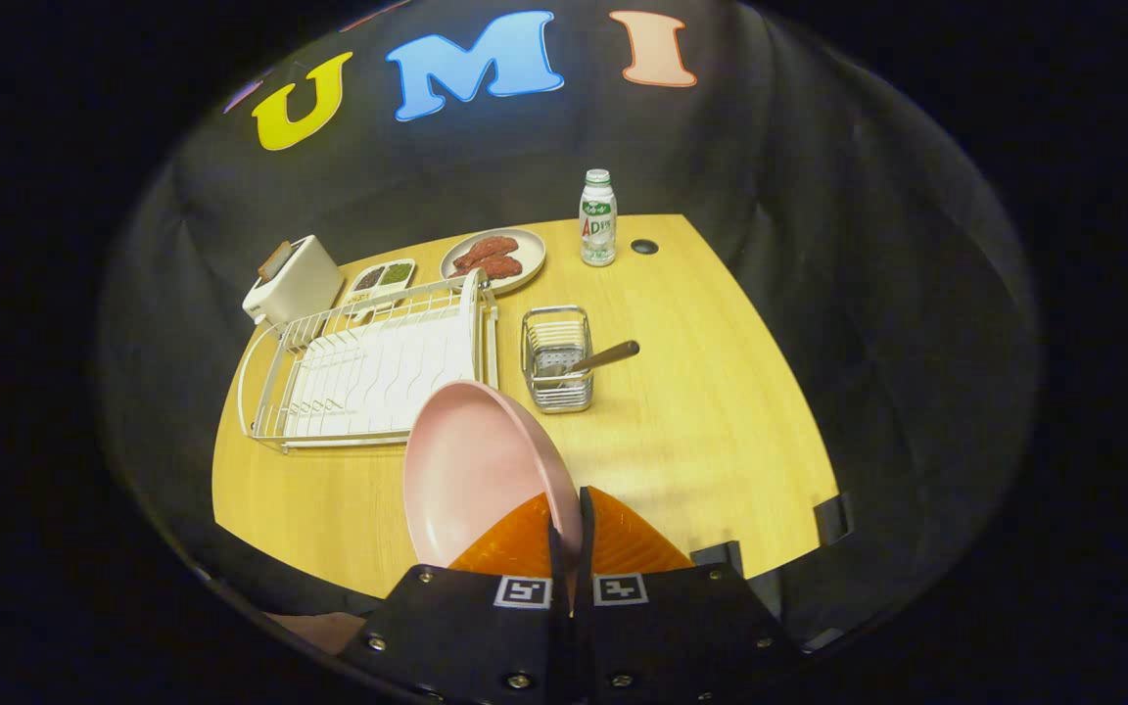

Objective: Take the plate from the dish rack, then take the spoon from the basket and place it into the plate.

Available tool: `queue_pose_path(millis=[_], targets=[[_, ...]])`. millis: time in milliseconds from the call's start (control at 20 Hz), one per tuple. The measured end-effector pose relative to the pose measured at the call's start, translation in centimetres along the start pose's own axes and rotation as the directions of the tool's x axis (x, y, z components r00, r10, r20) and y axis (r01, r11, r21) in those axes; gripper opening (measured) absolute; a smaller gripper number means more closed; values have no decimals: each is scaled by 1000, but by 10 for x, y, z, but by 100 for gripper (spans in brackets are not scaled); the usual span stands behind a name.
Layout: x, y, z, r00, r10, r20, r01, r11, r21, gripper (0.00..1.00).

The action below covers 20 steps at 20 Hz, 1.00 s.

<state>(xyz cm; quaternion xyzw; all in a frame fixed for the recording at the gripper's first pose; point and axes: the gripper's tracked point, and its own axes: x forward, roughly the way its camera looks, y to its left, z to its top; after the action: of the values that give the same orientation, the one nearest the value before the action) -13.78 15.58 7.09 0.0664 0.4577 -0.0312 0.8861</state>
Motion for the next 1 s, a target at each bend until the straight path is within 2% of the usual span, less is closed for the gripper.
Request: queue_pose_path(millis=[200,350,650,800,1000], targets=[[29,13,-32,992,101,-81,-97,994,57,2],[53,21,-49,981,144,-130,-136,988,70,1],[92,46,-70,945,266,-189,-247,962,119,1],[108,48,-77,943,265,-202,-249,963,103,1],[121,63,-79,920,338,-197,-317,940,130,1]])
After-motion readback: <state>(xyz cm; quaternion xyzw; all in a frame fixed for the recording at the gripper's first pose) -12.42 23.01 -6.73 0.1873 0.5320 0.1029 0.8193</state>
